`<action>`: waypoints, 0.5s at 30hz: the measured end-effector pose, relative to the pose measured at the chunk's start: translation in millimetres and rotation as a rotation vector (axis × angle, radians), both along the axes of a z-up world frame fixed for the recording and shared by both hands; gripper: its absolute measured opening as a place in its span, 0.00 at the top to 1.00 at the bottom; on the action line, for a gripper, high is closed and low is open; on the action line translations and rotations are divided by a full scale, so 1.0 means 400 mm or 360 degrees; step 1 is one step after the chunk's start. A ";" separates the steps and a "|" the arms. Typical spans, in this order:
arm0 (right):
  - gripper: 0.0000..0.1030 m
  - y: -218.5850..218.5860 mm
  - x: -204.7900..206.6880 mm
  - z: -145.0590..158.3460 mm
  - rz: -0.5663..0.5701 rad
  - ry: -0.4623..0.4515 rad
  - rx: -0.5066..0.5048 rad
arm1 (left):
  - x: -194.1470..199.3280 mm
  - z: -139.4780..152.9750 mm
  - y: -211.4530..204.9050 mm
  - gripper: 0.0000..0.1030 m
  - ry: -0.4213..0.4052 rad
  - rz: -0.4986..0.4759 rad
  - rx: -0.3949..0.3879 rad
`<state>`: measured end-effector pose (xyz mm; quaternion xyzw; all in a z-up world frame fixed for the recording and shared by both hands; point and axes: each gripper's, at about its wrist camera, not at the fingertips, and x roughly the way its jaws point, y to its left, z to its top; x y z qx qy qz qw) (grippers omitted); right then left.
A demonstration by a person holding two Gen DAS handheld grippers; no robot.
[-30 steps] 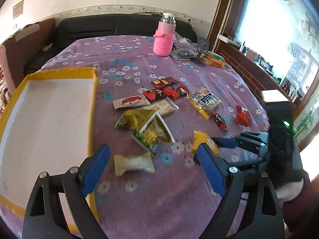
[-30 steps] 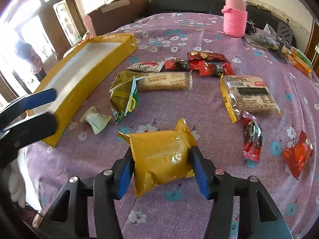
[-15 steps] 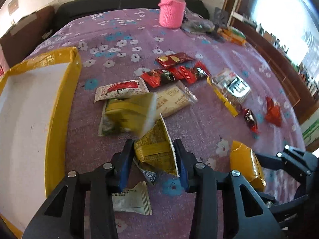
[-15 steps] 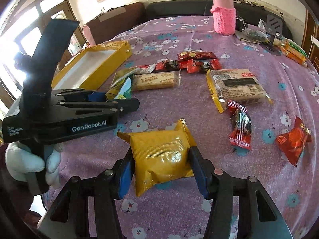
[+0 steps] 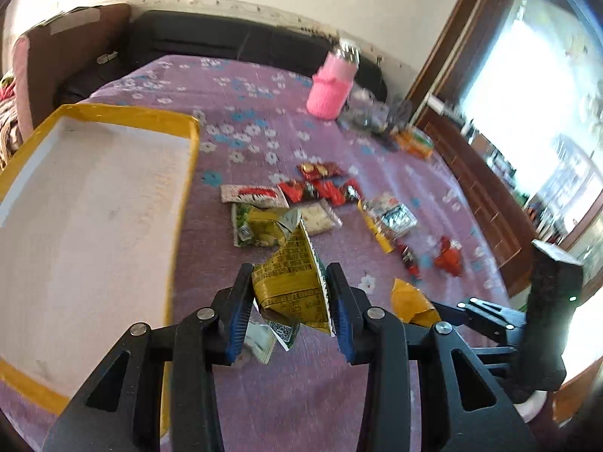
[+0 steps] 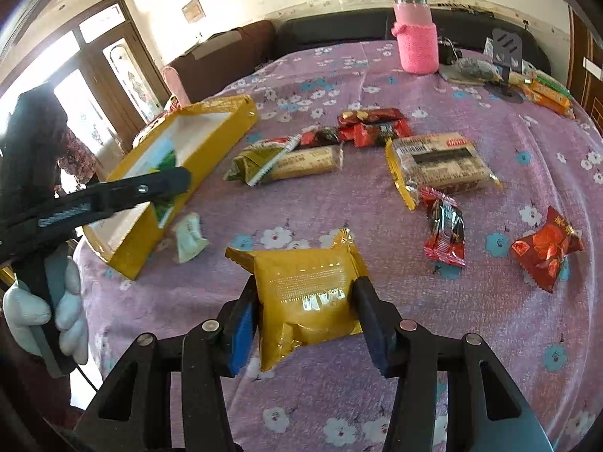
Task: Organize snacks
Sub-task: 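Grasp the green-yellow packet with the left gripper while the right gripper holds the yellow pack, then carry both packs over the white tray and open both grippers to drop them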
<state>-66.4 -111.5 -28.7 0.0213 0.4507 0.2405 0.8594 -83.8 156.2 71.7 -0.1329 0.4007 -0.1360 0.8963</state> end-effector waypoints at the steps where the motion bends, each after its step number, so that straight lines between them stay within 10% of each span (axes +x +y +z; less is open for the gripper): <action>1: 0.51 0.005 -0.003 0.007 0.0004 -0.0008 0.0001 | -0.010 0.009 0.019 0.65 -0.0018 0.0023 -0.0020; 15: 0.52 0.280 -0.026 0.144 0.0318 -0.0139 0.0020 | -0.078 -0.007 0.320 0.65 -0.0020 0.0463 0.0016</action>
